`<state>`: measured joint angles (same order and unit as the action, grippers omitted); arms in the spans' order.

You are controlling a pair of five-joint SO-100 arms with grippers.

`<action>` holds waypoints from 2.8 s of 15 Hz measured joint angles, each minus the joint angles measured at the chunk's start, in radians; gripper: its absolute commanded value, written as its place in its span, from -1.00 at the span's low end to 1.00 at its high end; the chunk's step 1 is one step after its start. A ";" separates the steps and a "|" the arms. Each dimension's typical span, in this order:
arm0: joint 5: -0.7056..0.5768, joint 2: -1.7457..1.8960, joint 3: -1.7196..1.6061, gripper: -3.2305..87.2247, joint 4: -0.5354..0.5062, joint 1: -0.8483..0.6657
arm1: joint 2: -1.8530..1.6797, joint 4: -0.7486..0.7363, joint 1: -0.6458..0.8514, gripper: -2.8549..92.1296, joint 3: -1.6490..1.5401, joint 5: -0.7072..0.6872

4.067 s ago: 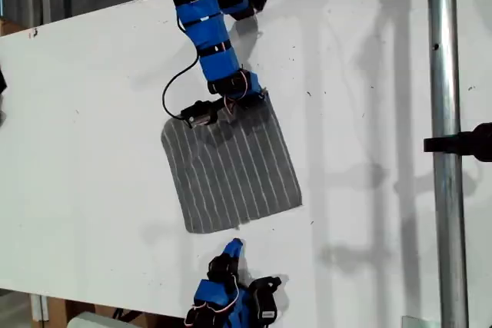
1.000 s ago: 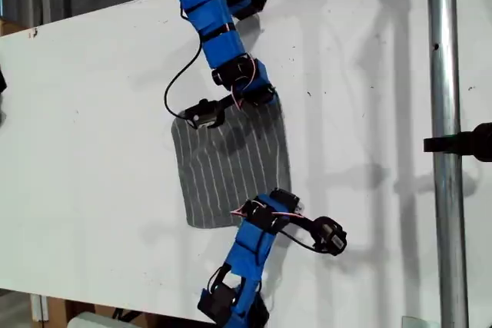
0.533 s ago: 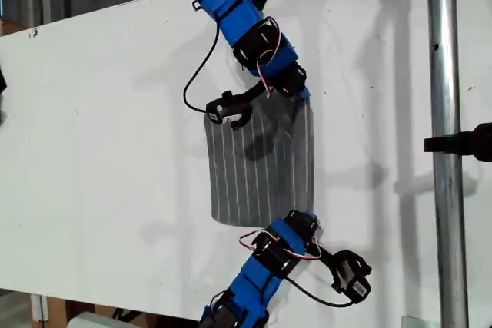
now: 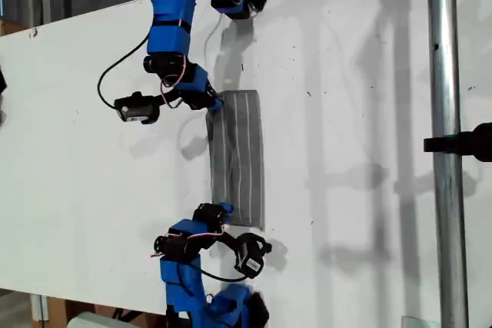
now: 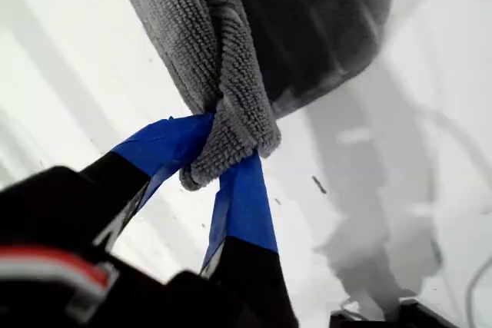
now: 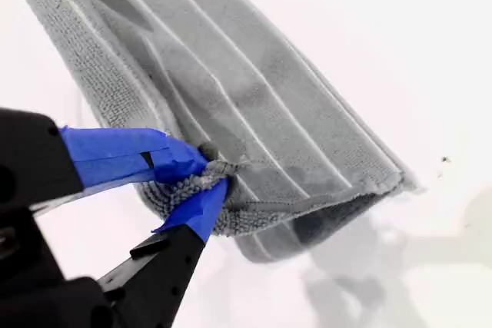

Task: Grasp corners of a towel and fold twice.

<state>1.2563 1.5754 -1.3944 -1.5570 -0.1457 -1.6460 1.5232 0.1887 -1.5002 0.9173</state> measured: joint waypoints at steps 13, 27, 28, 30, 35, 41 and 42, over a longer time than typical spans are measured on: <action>0.163 0.181 -0.666 -0.94 0.459 -0.023 | 0.311 -0.222 -0.084 -0.94 -0.189 0.110; 0.548 1.058 -1.017 -0.25 0.089 0.304 | -0.586 0.216 -0.184 -0.29 -0.535 0.523; 0.575 1.235 -1.172 -0.28 0.140 0.333 | -0.721 0.153 -0.169 -0.29 -0.689 0.545; 0.617 1.661 -1.477 -0.30 0.207 0.379 | -0.939 0.009 -0.137 -0.26 -0.976 0.569; 0.609 1.894 -1.700 -0.43 0.235 0.380 | -0.402 -0.410 0.038 -0.20 -0.914 0.423; 0.644 1.898 -1.704 -0.52 0.235 0.385 | 0.179 -0.482 0.138 -0.42 -0.526 0.322; 0.644 1.898 -1.704 -0.52 0.235 0.385 | 0.235 -0.476 0.132 -0.83 -0.442 0.304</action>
<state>1.9006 3.4729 -3.0986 -1.3223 0.2393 -1.4113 1.0477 0.3206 -1.9420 1.2210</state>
